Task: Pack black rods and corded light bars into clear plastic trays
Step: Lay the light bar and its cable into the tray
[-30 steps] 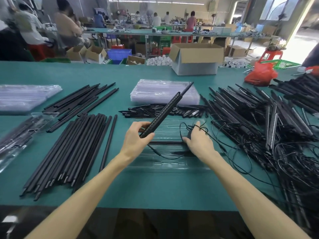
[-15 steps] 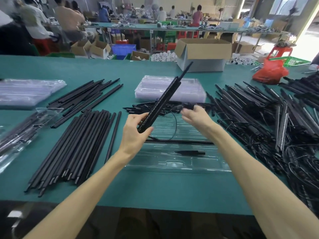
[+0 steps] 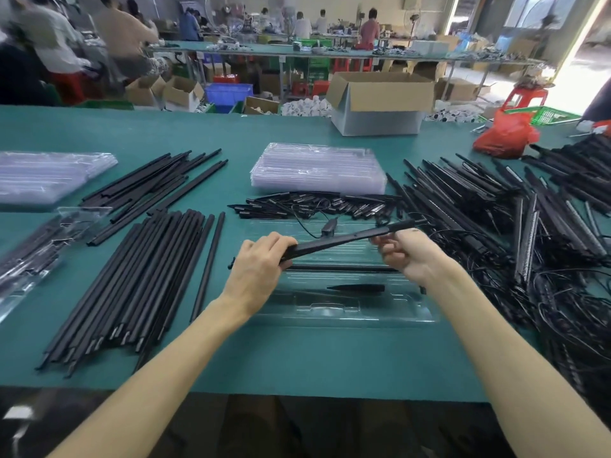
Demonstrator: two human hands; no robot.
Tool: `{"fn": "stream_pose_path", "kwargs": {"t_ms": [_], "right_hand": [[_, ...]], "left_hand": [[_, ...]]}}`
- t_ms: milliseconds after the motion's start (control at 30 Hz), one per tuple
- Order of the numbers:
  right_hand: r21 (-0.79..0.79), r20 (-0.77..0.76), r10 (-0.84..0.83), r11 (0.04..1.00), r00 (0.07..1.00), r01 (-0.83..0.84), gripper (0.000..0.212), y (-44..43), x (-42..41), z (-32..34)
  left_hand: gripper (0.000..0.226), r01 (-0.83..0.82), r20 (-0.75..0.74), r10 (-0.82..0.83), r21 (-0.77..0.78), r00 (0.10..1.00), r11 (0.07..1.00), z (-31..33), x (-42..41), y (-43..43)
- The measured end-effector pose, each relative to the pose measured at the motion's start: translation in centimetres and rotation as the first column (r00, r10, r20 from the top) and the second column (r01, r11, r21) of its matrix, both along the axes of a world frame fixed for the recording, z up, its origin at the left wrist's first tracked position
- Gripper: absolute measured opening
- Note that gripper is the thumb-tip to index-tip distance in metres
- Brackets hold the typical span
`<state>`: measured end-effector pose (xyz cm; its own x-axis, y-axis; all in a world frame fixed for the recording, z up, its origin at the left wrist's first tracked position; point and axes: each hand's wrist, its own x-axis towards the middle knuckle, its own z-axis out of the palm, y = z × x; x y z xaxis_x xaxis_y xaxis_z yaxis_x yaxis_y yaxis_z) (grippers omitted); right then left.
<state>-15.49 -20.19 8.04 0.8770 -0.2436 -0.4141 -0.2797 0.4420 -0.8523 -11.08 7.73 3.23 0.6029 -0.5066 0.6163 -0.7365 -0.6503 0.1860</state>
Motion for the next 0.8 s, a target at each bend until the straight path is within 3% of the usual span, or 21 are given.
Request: {"fn": "stream_pose_path", "kwargs": {"t_ms": [133,300,467,533,633,733,800], "right_hand": [[0.188,-0.077,-0.056,0.98,0.995,0.07,0.026,-1.4,-1.2,-0.2],[0.026,-0.028,-0.116,0.993,0.993,0.117,0.02,-2.0,-1.7,-1.3],[-0.016,0.014,-0.143,0.99,0.99,0.143,0.022,-2.7,-1.8,-2.5],[-0.123,0.039,-0.106,0.986,0.994,0.11,0.028,-2.9,-2.1,-3.2],[-0.305,0.108,-0.045,0.949,0.993,0.076,0.022,-2.9,-2.6,-4.3],[-0.374,0.124,-0.038,0.924,0.992,0.082,0.026,-2.7,-2.8,-4.8],[-0.414,0.125,-0.035,0.906,0.992,0.084,0.029,-2.7,-3.0,-5.0]], "left_hand": [[0.022,-0.046,0.017,0.046,-0.017,0.999,0.999,-0.5,-0.2,0.0],[0.015,-0.082,-0.015,0.082,0.001,0.997,0.997,-1.3,-0.5,0.5],[0.019,0.024,-0.071,-0.017,0.091,0.997,0.996,-1.7,-0.4,0.6],[0.02,0.047,-0.083,-0.037,0.123,0.996,0.991,-2.0,-0.1,0.7],[0.029,0.071,-0.161,-0.052,0.115,0.986,0.991,-2.5,0.4,0.7],[0.042,0.07,-0.267,-0.042,0.093,0.963,0.993,-2.6,0.5,0.3],[0.036,0.055,-0.262,-0.041,0.046,0.964,0.997,-2.7,0.4,0.1]]}}
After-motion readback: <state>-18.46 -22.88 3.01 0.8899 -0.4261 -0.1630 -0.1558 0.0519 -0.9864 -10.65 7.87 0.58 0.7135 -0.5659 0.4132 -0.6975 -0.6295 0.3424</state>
